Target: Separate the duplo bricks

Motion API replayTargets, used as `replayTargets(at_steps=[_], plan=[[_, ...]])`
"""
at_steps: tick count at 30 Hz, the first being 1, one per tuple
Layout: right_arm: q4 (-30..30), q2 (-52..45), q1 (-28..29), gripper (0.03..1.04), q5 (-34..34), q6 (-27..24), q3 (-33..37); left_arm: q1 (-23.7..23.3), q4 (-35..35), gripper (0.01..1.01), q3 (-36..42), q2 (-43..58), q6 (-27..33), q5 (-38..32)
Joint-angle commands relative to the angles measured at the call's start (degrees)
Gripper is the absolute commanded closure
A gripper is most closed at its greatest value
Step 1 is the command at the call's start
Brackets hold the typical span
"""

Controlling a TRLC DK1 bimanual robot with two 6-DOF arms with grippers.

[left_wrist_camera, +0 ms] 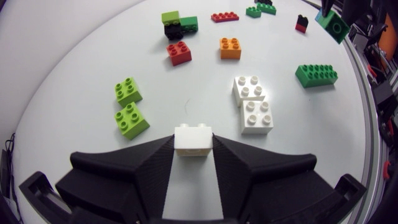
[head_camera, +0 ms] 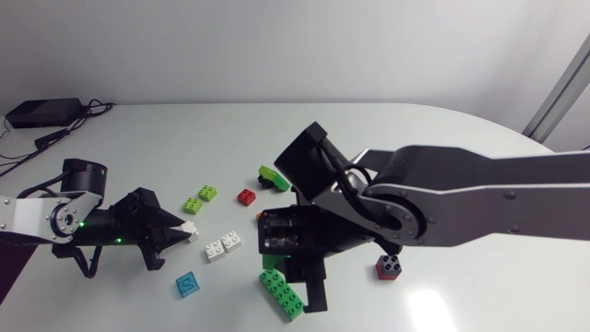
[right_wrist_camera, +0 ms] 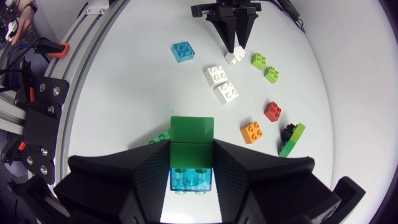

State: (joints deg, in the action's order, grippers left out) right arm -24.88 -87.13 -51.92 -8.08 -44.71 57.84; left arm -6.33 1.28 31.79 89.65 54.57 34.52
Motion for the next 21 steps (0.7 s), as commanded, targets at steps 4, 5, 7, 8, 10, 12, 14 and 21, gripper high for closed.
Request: replayTargets(at_steps=[4, 5, 7, 8, 10, 12, 14, 21], plan=[[0.63, 0.91, -0.90, 0.78, 0.78, 1.38, -1.95, 2.37, -5.85, 0.731, -2.00, 3.69, -6.49, 2.39], [0.71, 0.82, -0.99, 0.78, 0.78, 1.38, -1.95, 2.90, -7.52, 0.731, -2.44, 4.13, -7.81, 2.74], [0.89, 0.82, -1.08, 0.78, 0.78, 1.47, -1.95, 3.95, -8.84, 0.731, -2.35, 5.19, -9.04, 3.71], [0.98, 0.82, -1.16, 0.78, 0.78, 1.55, -2.03, 4.39, -9.54, 0.731, -2.35, 5.72, -9.48, 3.97], [1.07, 0.82, -1.16, 0.78, 0.78, 1.73, -2.30, 4.75, -10.86, 0.731, -2.52, 7.21, -9.57, 4.76], [1.15, 0.82, -1.16, 0.78, 0.78, 1.73, -2.65, 4.39, -11.91, 0.731, -2.96, 8.35, -9.30, 5.12], [1.42, 0.82, -1.16, 0.78, 0.78, 1.73, -3.00, 3.60, -13.23, 0.731, -3.84, 9.05, -9.04, 5.12], [1.86, 0.12, -1.34, 0.78, 0.78, 1.73, -2.30, 2.99, -11.56, 0.638, -4.19, 3.61, -8.69, 5.03]])
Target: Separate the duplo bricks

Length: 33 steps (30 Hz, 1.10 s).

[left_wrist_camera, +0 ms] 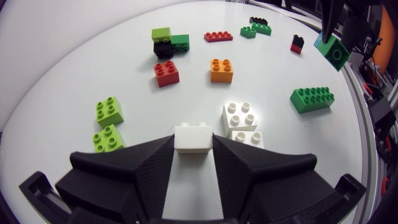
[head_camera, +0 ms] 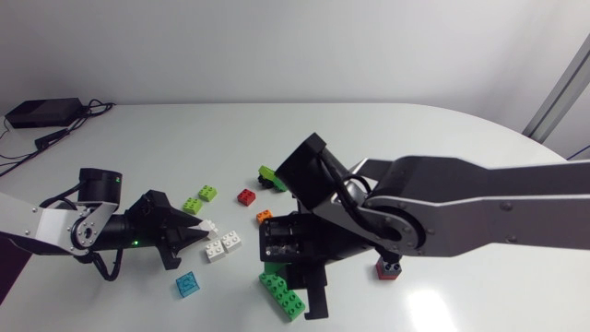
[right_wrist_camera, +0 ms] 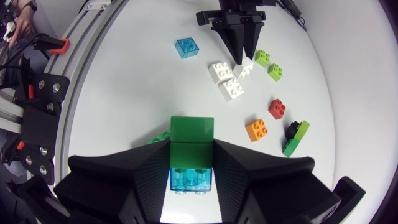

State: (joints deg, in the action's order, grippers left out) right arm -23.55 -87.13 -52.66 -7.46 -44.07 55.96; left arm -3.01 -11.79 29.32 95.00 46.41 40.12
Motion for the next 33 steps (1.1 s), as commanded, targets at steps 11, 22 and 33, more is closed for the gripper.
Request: replayTargets(at_steps=[11, 22, 33], plan=[[1.58, 0.38, -0.77, 0.78, 0.17, 1.54, -2.09, 1.95, 9.07, 0.433, 1.53, -7.64, 0.26, -4.17], [1.67, 0.65, -0.86, 0.78, 0.17, 1.54, -2.09, 2.74, 11.09, 0.403, 3.11, -8.60, 2.01, -6.19], [1.40, 0.91, -1.04, 0.78, 0.08, 1.97, -2.44, 1.07, 34.20, 0.313, 14.62, -8.87, 32.69, -9.09]])
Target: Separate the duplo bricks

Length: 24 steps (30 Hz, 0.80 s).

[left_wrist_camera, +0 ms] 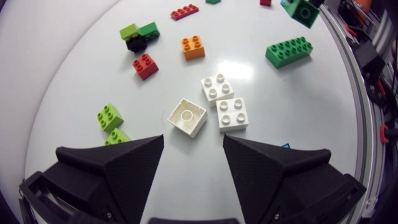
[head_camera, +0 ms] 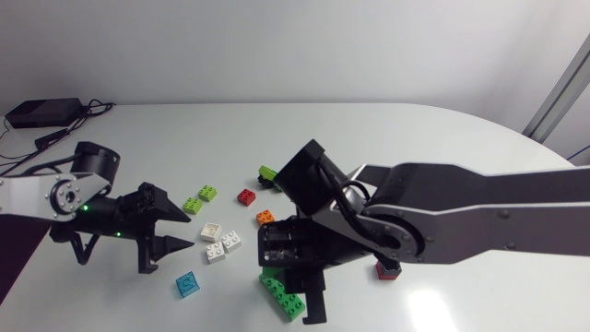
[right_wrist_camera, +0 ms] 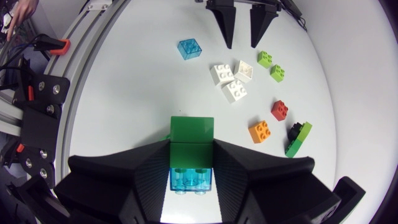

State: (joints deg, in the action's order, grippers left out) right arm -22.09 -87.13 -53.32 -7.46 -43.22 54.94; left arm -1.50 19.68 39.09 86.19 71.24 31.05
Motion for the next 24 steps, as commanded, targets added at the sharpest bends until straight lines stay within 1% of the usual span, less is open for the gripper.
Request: replayTargets(at_steps=[1, 3, 7, 11, 18, 24], plan=[[-0.06, 0.91, -0.38, 0.78, 0.08, 1.21, -1.59, -0.44, 4.66, 0.313, 6.52, 0.12, 9.62, -0.20], [0.03, 0.82, -0.38, 0.78, 0.08, 1.30, -1.85, 0.09, 6.42, 0.313, 8.99, 0.20, 11.37, -1.34], [-0.06, 0.82, -0.21, 0.78, 0.17, 1.39, -1.94, 2.99, 10.90, 0.313, 14.79, 3.81, 15.42, -4.94], [-0.06, 0.91, 0.32, 0.78, 0.08, 1.30, -2.20, 5.01, 11.87, 0.313, 16.10, 7.15, 19.90, -8.72], [0.38, 0.38, 1.03, 0.78, -0.36, 1.12, -2.03, 7.47, 12.75, 0.313, 17.33, 12.51, 25.61, -13.82], [0.47, -0.93, 1.82, 0.78, -1.06, 0.77, -0.88, 9.23, 13.98, 0.315, 19.44, 13.83, 27.19, -15.14]])
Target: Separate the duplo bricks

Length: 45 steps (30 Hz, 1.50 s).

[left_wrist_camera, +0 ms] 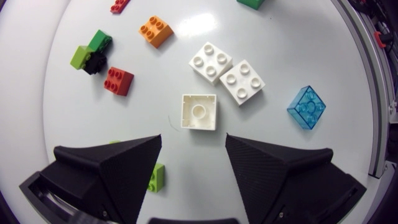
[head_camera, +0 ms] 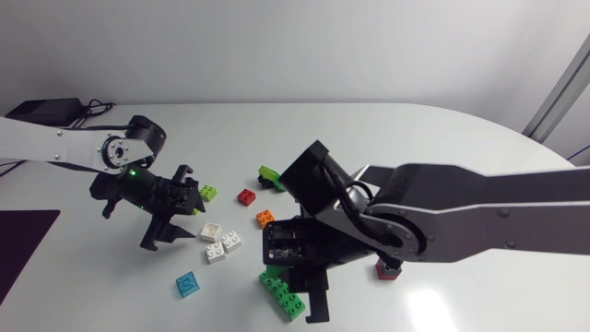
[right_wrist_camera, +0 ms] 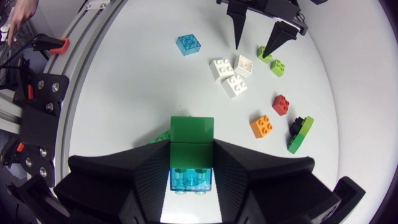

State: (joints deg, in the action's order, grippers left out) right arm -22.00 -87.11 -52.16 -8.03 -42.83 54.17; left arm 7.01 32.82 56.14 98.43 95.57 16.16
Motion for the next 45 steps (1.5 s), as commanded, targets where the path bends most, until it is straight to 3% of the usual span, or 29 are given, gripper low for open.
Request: replayTargets(at_steps=[1, 23, 30, 36, 40, 45], plan=[[0.38, -1.13, 0.83, 0.78, -0.58, 0.29, 0.06, 0.99, 0.93, 0.315, 2.66, 1.85, 3.04, -0.43], [0.38, -0.52, 1.18, 0.78, -1.02, 0.38, -0.73, 5.48, 5.77, 0.323, 5.56, 7.04, 3.04, -2.10], [0.20, -0.08, 1.27, 0.78, -1.02, 0.29, -1.00, 5.74, 6.56, 0.474, 6.61, 8.79, 2.69, -2.10], [0.38, 0.10, 1.36, 0.78, -1.02, 0.38, -1.44, 5.74, 6.56, 0.749, 6.70, 9.50, 2.34, -2.01], [0.55, 0.19, 1.62, 0.78, -1.11, 0.38, -1.88, 5.12, 6.47, 0.756, 7.58, 9.32, 0.58, -1.40], [0.55, 0.36, 1.80, 0.78, -1.28, 0.29, -2.05, -0.76, 8.93, 0.759, 11.71, 8.09, -3.72, 9.59]])
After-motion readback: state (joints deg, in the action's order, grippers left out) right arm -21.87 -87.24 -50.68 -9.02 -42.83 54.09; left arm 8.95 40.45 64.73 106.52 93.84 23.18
